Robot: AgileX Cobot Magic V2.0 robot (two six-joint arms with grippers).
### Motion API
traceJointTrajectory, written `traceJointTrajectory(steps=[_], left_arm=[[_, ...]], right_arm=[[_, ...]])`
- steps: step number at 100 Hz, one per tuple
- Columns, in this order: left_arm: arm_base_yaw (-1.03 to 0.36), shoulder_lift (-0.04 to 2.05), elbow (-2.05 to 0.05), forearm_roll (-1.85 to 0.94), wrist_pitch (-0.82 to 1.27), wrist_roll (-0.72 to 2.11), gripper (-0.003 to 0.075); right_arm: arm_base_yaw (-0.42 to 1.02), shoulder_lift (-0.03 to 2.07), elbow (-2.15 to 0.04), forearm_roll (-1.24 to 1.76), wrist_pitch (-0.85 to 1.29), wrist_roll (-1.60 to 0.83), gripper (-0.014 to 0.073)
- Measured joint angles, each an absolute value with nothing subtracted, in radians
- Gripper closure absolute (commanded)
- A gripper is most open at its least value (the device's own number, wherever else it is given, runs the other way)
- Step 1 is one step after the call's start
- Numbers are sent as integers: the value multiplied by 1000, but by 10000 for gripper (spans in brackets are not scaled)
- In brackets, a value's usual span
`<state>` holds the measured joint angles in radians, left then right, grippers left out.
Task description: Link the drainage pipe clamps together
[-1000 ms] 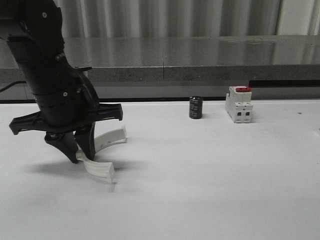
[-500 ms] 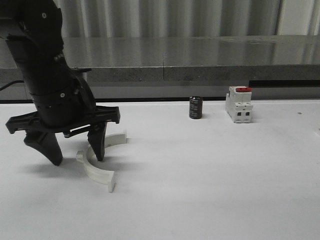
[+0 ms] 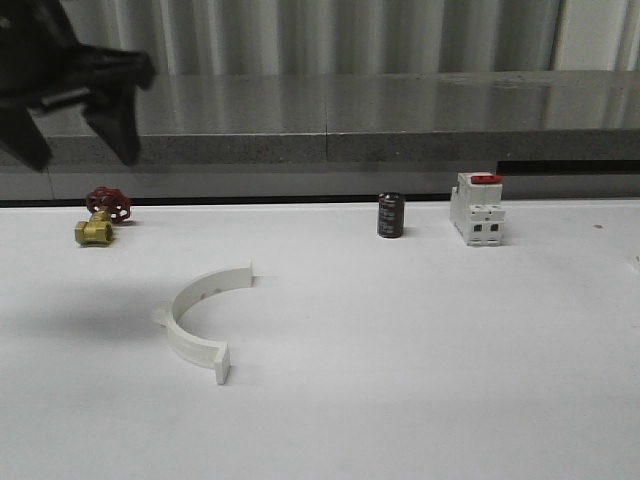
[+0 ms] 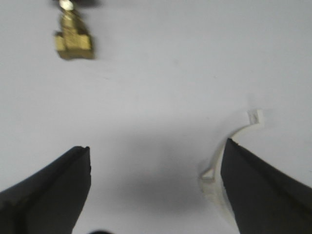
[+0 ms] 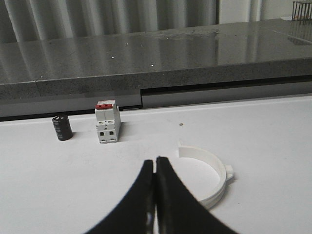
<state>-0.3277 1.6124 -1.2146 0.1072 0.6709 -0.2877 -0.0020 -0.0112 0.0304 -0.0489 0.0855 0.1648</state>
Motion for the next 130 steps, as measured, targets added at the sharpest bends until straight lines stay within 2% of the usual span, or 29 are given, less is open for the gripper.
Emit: traceJointTrajectory(steps=[35, 76, 90, 119, 130], left_arm=[[-40, 1202, -986, -82, 646, 35, 178], [-22, 691, -587, -127, 635, 56, 185], [-22, 538, -491, -129, 635, 56, 299], [-22, 383, -430, -131, 635, 56, 736], [-22, 378, -428, -131, 635, 56, 741]], right_arm=[[-2, -11, 30, -49, 85, 165, 654], [-2, -11, 30, -49, 85, 165, 654], [-2, -11, 30, -49, 85, 165, 654], [-2, -11, 30, -49, 69, 165, 654], [-2, -11, 30, -49, 67, 165, 654]])
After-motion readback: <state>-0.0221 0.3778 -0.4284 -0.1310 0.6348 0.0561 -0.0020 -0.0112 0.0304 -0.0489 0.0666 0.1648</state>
